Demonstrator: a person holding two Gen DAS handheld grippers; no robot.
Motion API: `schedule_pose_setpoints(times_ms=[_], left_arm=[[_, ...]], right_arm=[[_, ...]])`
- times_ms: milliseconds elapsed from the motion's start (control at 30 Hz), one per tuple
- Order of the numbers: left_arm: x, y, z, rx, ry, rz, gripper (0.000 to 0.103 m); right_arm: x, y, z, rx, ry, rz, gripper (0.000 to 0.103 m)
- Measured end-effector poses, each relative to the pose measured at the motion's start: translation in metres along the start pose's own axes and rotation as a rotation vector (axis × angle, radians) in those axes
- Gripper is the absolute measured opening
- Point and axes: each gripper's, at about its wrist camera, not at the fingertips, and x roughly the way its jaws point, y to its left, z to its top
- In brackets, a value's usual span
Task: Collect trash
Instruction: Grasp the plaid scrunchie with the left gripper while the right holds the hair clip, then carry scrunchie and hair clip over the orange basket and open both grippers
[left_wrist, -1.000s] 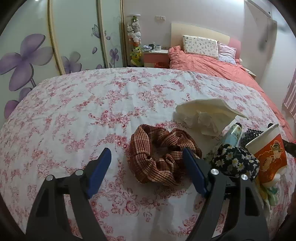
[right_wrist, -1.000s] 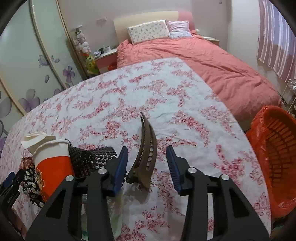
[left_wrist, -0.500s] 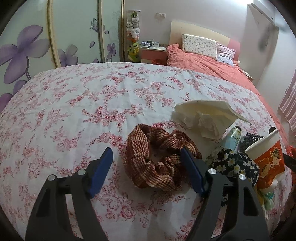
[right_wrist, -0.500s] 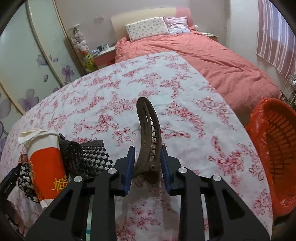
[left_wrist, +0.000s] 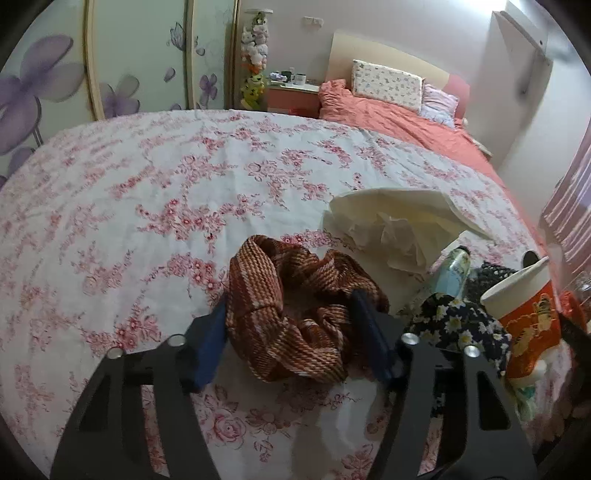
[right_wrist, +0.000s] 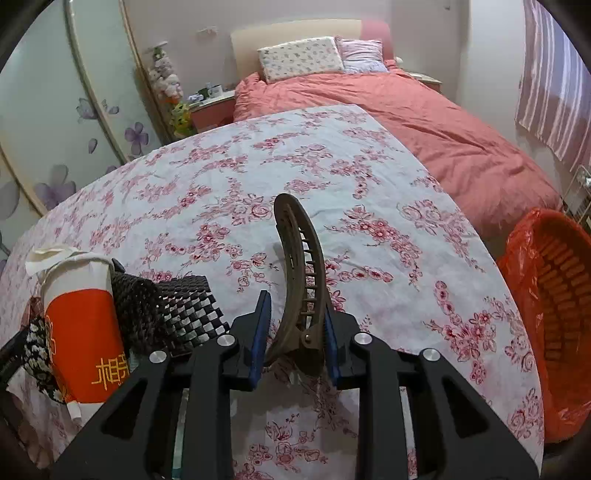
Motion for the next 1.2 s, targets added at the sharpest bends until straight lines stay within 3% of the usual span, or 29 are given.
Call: schedule_pose_setpoints(times_ms=[333,400,533,733,1200], left_arm=[[-0.014,0.019,-0.003,-0.045,-0.007,-0.018,0.064],[-0.012,0.021,-0.004,-0.04,-0.004,-0.007,0.06],[-0.008,0.022,-0.004,-0.053,0.006,-0.057,0.042],[-0.007,0.01,-0.002,-0.002,-0.017,-0.036,0.018],[-0.05,-0.001,0.006,0.025,-0.107,-0.059,0.014]], right_arm=[[-0.002,-0.005,-0.002,0.007,0.006,0.017,0.026],[-0.002,-0.006,-0.001,0.011,0.007,0.02,0.026],[-0.003,-0.006,-0.002,0.023,0.008,0.027,0.026],[-0.004,-0.006,-0.003,-0.006,0.002,0.015,0.025],[-0.035,-0.017,-0.007,0.018,-0.052,0.02,0.025]])
